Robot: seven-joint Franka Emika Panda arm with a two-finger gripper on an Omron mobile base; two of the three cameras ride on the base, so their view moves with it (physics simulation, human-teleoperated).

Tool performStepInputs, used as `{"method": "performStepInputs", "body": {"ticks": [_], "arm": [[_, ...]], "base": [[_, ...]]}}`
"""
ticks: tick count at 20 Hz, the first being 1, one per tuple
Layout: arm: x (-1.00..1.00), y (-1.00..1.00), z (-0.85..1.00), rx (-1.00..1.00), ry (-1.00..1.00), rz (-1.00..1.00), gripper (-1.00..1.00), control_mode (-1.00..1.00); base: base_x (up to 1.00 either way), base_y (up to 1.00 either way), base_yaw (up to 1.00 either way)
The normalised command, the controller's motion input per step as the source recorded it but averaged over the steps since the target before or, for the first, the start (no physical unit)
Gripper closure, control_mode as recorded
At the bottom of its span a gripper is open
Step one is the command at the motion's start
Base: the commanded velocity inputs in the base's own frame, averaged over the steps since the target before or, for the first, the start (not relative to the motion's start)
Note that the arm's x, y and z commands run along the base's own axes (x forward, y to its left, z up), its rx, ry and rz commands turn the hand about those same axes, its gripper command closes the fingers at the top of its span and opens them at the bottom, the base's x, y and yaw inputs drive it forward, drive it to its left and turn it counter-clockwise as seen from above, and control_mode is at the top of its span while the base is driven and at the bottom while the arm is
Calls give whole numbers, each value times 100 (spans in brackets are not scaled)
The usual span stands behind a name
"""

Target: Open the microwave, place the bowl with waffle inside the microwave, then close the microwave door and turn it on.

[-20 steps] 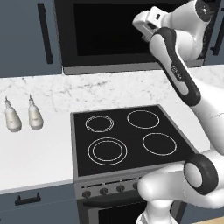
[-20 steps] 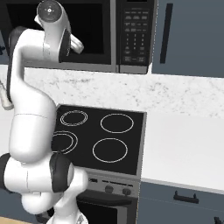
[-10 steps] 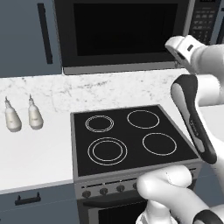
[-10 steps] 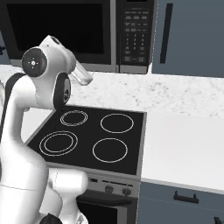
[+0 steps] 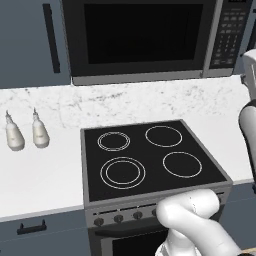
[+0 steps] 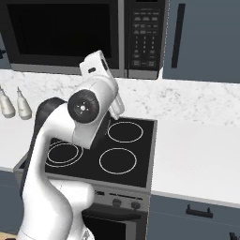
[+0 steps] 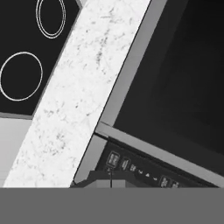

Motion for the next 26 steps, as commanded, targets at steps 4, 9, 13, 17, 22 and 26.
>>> {"method": "performStepInputs", "body": {"ticks": [4,9,13,17,22,26], "arm": [[33,-42,-11,43,0,-3,100,-100],[28,1,-5,7,0,0,100,-100],[6,0,0,0,0,0,100,-100],[10,0,0,0,0,0,100,-100],[41,0,2,5,0,0,100,-100],[37,0,0,7,0,0,100,-100]], "base": [[0,0,0],[0,0,0],[0,0,0],[0,0,0],[0,0,0],[0,0,0]]}}
